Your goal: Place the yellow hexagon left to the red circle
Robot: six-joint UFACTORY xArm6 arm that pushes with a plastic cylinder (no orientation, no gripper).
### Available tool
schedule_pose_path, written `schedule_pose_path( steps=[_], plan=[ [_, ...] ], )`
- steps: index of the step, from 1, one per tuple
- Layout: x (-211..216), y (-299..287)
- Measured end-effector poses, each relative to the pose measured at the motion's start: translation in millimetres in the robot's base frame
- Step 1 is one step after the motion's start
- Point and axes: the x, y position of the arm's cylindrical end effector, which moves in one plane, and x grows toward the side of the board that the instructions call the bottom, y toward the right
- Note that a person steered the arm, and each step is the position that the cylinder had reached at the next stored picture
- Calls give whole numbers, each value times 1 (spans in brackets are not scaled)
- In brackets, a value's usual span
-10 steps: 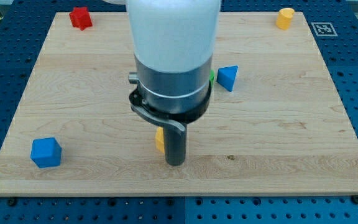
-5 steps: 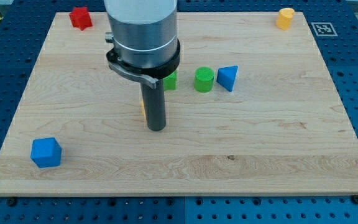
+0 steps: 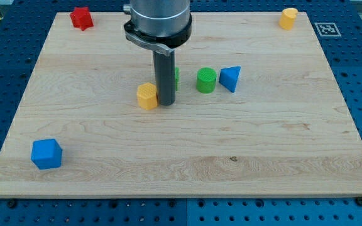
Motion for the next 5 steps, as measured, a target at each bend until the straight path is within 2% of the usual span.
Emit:
schedule_pose_path(
  steps=[4,5],
  plan=[
    [-2,-59],
    [14,-60]
  ],
)
